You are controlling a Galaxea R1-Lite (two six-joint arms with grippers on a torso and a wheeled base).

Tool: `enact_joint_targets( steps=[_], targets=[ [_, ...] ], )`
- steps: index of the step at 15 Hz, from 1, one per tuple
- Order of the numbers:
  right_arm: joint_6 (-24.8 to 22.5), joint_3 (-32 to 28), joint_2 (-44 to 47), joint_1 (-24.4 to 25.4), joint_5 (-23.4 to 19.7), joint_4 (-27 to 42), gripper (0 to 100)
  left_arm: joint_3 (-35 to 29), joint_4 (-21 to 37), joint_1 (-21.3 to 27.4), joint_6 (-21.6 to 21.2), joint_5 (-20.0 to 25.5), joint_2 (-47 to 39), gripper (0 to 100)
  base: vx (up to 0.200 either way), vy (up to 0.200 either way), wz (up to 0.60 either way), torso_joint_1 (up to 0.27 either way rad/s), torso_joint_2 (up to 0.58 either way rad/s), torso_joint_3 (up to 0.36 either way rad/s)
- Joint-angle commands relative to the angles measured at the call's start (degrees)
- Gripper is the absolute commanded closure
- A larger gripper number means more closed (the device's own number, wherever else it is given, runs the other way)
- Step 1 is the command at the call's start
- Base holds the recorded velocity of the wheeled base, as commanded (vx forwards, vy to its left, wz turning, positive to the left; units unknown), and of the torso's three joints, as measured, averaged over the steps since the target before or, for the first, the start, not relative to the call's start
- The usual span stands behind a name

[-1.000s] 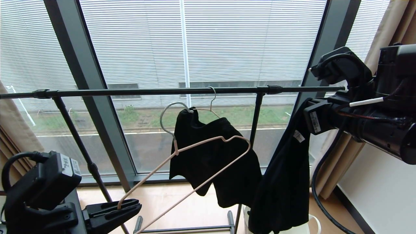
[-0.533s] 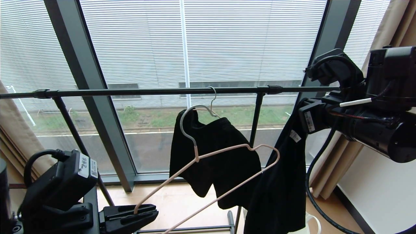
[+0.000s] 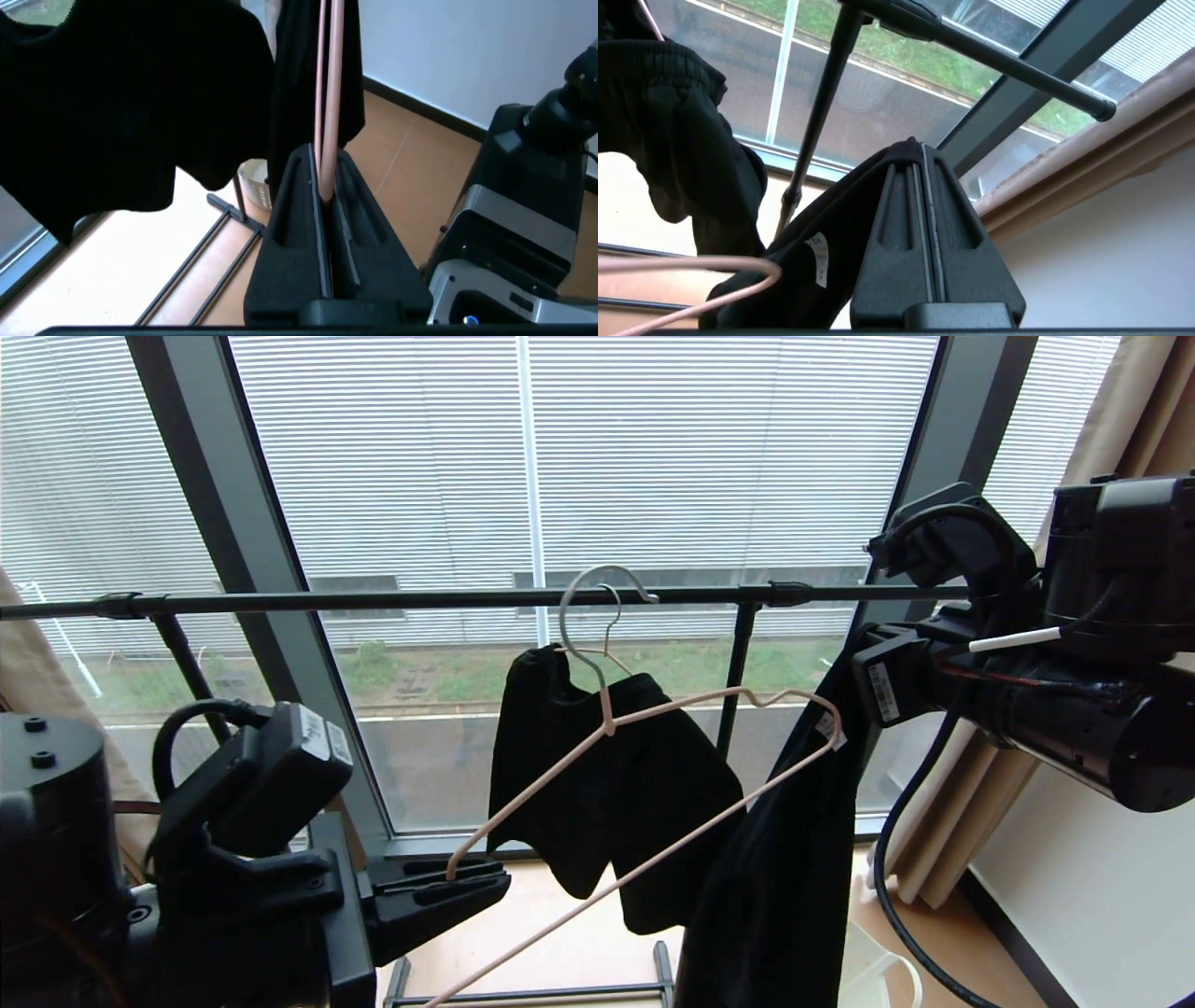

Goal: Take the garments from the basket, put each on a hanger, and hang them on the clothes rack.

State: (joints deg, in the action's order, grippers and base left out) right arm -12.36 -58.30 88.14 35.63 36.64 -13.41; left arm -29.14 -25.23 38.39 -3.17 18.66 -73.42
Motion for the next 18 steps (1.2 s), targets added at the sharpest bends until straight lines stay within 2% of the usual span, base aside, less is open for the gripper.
enact_joint_targets(
  steps=[1,9,13,18],
  targets=[
    [-0.03,-0.06,-0.07,0.14,0.01,0.05,100,-1.8,-0.17,0.37,0.01,-0.03,-3.83,100,0.0,0.0,0.0,0.0,0.0,0.0],
    [0.14,0.38,-0.07,1.37,0.62,-0.13,100,-5.76,-0.69,0.37,0.36,-0.12,-7.26,100,0.0,0.0,0.0,0.0,0.0,0.0],
    [0.06,0.55,3.27,1.19,3.08,-6.81,100,-5.49,-0.69,2.04,0.27,-0.21,-7.0,100,0.0,0.0,0.0,0.0,0.0,0.0],
    [0.06,0.64,2.83,1.28,3.17,-6.72,100,-6.11,-1.48,0.02,0.27,-1.26,-8.14,100,0.0,0.0,0.0,0.0,0.0,0.0]
  ],
)
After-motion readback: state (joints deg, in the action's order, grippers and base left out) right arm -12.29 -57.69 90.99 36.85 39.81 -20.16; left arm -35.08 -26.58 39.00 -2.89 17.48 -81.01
